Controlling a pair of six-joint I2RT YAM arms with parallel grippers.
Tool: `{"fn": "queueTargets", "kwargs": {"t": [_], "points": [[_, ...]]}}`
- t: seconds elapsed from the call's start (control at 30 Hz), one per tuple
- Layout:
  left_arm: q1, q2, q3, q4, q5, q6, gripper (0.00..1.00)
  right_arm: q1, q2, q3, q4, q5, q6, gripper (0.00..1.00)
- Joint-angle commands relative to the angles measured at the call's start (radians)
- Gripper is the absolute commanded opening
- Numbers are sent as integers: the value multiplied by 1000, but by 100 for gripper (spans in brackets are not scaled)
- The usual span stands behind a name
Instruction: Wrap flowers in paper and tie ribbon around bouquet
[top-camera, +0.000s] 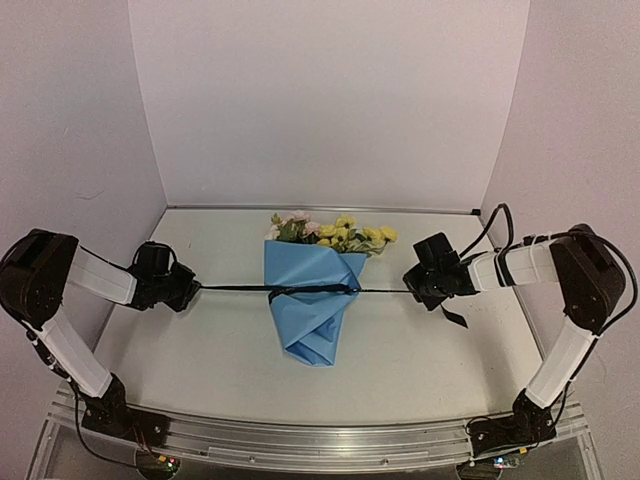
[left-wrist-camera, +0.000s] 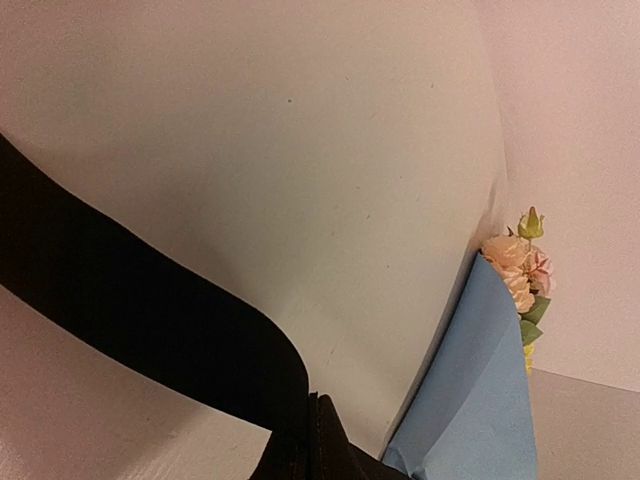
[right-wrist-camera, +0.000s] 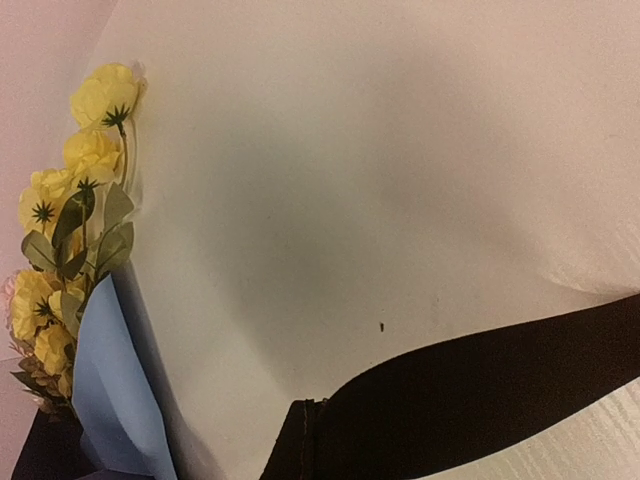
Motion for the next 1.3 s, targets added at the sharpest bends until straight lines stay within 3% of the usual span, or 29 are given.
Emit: {"fn": "queueTargets", "kwargs": {"t": [0.0,0.97,1.27], "points": [[56,-43,1,-48,-48,38,0,-45,-60,-32,-96,115,-51,0],[373,-106,37,-208,-31,199,0,-319,-241,-168,-193,65,-102,0],[395,-90,51,-213,-11,221,0,-366,-284,-175,-203,58,-116,0]]}}
